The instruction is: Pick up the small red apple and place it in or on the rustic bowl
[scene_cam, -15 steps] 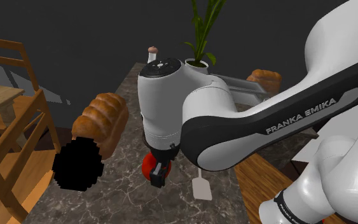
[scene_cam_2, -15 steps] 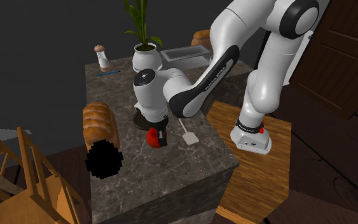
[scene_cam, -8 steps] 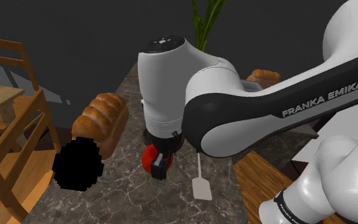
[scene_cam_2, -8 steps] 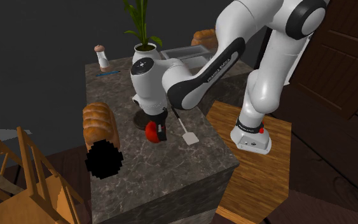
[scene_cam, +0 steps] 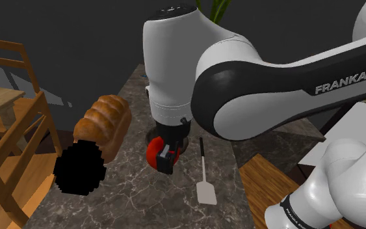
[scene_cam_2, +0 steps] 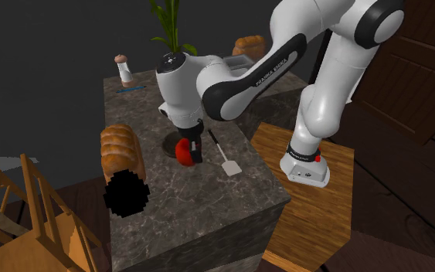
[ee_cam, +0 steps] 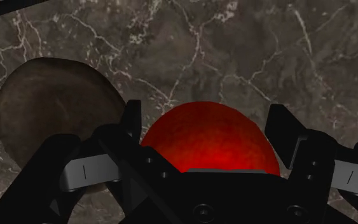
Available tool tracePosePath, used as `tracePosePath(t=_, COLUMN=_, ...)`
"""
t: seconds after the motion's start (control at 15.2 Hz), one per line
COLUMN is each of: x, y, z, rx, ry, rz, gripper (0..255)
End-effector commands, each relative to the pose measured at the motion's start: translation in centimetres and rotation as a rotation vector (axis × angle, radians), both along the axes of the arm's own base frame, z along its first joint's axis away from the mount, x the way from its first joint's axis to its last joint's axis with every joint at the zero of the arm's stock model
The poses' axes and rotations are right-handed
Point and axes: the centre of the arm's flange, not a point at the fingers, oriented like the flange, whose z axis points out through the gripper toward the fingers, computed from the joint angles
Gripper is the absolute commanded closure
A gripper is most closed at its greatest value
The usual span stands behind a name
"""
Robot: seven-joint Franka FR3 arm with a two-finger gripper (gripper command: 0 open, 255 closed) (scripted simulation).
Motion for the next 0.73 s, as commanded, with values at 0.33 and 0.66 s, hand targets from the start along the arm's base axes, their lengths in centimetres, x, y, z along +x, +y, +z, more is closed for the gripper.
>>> tracePosePath(t=0.33, x=0.0, y=0.1, z=3.8, rx=0.000, ry=0.000, rz=0.000, gripper=255)
tracePosePath(t=0.66, x=3.9, y=-3.5, z=4.3, rx=0.000, ry=0.000, rz=0.000, gripper=255)
